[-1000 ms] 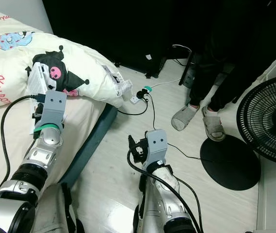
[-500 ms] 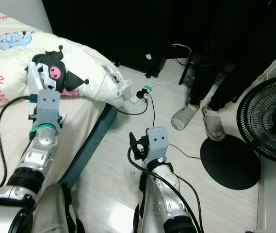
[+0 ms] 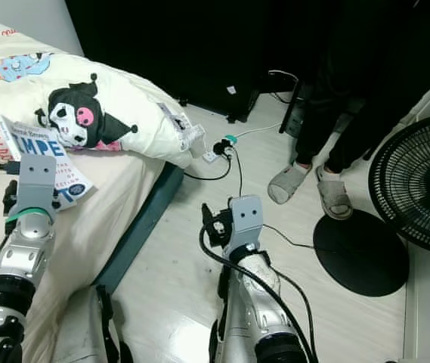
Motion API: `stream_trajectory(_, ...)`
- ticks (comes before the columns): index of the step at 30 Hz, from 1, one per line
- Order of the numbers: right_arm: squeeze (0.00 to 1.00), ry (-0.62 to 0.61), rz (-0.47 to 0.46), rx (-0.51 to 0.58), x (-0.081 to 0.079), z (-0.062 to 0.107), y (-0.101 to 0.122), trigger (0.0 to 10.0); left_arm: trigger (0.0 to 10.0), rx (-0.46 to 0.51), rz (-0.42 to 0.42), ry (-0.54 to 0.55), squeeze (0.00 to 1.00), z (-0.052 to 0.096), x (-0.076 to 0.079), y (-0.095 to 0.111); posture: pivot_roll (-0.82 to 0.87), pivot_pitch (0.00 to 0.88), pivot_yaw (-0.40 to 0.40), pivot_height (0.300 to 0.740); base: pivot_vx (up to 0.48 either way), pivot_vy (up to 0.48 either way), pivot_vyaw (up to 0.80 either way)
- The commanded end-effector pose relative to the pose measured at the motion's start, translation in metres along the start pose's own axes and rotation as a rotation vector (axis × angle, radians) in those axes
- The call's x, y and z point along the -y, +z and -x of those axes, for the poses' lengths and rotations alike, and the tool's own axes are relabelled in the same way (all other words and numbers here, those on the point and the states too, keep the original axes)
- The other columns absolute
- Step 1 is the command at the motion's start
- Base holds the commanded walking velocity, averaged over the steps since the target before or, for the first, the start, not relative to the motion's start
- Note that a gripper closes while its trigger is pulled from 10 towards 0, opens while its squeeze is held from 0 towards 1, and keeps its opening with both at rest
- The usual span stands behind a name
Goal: Clean up the room
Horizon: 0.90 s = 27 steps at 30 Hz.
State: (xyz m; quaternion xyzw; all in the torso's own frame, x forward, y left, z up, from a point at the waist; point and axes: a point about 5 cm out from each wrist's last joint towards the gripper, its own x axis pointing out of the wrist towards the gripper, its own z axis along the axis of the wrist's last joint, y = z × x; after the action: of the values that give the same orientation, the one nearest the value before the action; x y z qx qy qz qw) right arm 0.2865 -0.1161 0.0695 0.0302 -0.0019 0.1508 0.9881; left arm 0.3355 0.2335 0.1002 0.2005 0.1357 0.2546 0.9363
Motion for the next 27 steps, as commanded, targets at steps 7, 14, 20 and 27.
stream_trajectory(7, 0.00, -0.012, -0.021, -0.026, 0.001, 0.004, -0.007, 10.0, 0.0, -0.051, 0.030, -0.103, 0.00, 0.012, 0.016, -0.008, -0.02, 0.096, 0.044, 0.556, 0.000, 0.000, 0.00)
stream_trajectory(14, 0.00, -0.014, -0.020, -0.027, 0.002, 0.004, -0.008, 10.0, 0.0, -0.064, 0.046, -0.095, 0.00, 0.011, 0.016, -0.007, -0.02, 0.094, 0.046, 0.556, 0.000, 0.000, 0.00)
stream_trajectory(20, 0.00, -0.012, -0.019, -0.028, 0.001, 0.004, -0.008, 10.0, 0.0, -0.058, 0.071, -0.057, 0.00, 0.010, 0.009, -0.004, -0.02, 0.091, 0.045, 0.556, 0.000, 0.000, 0.00)
stream_trajectory(27, 0.00, -0.010, -0.018, -0.026, 0.001, 0.004, -0.007, 10.0, 0.0, -0.021, 0.154, -0.076, 0.00, 0.011, 0.009, 0.006, -0.02, 0.092, 0.043, 0.556, 0.000, 0.000, 0.00)
